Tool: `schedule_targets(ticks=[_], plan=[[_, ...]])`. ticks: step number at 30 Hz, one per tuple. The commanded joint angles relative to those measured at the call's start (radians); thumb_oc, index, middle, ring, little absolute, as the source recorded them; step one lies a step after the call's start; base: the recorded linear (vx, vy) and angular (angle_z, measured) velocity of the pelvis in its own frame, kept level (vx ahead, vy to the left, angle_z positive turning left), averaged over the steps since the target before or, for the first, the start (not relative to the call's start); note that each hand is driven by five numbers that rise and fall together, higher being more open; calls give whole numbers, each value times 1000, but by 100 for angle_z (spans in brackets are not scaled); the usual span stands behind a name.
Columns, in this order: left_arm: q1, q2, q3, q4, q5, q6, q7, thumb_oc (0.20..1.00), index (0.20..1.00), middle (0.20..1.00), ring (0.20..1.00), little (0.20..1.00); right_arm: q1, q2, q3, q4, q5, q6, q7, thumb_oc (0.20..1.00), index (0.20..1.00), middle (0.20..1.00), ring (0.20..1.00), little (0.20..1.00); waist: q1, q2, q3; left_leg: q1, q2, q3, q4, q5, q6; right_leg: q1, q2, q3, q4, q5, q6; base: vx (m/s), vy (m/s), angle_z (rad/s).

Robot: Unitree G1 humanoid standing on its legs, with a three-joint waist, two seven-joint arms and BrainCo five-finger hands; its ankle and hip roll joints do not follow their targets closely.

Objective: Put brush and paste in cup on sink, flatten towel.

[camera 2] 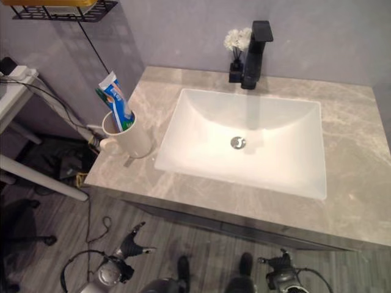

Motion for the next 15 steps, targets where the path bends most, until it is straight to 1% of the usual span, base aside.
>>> schedule_targets(ticks=[1,3,5,7,8,9,10,12,13,14,15], plan=[[30,27,34,-50,23,-25,-6,1000,1000,1000,1000,1000,-33,-7,-22,15,33,4,-15,1000,1000,1000,1000,1000,15,-11,1,-49,2,-16,101,-94,18,-5,-77,87,107,53,68,63,214,-23],[38,36,59,-75,18,-23,1,1000,1000,1000,1000,1000,-33,-8,-27,-13,42,-1,-20,1000,1000,1000,1000,1000,11,-1,16,-26,-17,-10,97,-107,36,-34,-83,95,162,70,66,67,260,-16],[47,44,67,-95,21,-23,0,1000,1000,1000,1000,1000,-31,-8,-25,-22,38,-2,-19,1000,1000,1000,1000,1000,10,1,25,-6,-24,1,93,-116,47,-53,-80,77,198,71,58,50,154,-13],[50,49,62,-100,27,-25,-8,1000,1000,1000,1000,1000,-24,-9,-34,-18,44,-4,-19,1000,1000,1000,1000,1000,-5,8,33,11,-24,-2,91,-125,50,-76,-41,101,235,48,53,56,110,-30],[46,53,61,-92,36,-24,-11,1000,1000,1000,1000,1000,-23,-10,-39,-14,55,-7,-20,1000,1000,1000,1000,1000,-12,11,34,12,-28,-4,90,-119,54,-102,-11,114,235,39,42,74,103,-24],[41,58,53,-93,49,-26,-14,1000,1000,1000,1000,1000,-19,-11,-44,-8,63,-9,-20,1000,1000,1000,1000,1000,-18,15,35,20,-31,-1,88,-125,57,-127,8,111,234,28,35,50,64,-18],[40,57,53,-93,50,-26,-14,1000,1000,1000,1000,1000,-19,-11,-44,-8,64,-9,-20,1000,1000,1000,1000,1000,-16,17,34,21,-29,-1,88,-127,57,-128,9,111,237,26,34,67,52,-5],[30,61,45,-85,67,-25,-14,1000,1000,1000,1000,1000,-10,-11,-49,-10,74,-15,-25,1000,1000,1000,1000,1000,-34,26,35,45,-34,-1,76,-133,59,-167,32,108,224,27,27,94,47,11],[23,60,42,-81,73,-25,-15,1000,1000,1000,1000,1000,-4,-10,-50,-13,82,-18,-24,1000,1000,1000,1000,1000,-46,26,36,57,-39,-6,69,-135,58,-181,46,120,206,36,26,176,13,32],[13,59,40,-82,81,-27,-15,1000,1000,1000,1000,1000,10,-3,-53,-7,86,-18,-24,1000,1000,1000,1000,1000,-59,21,39,79,-45,-15,65,-145,52,-195,44,128,139,74,37,170,-16,34],[11,61,41,-90,84,-29,-15,1000,1000,1000,1000,1000,18,-1,-52,-8,85,-19,-22,1000,1000,1000,1000,1000,-65,18,39,85,-47,-20,67,-149,50,-200,46,138,118,85,41,167,-35,45]])
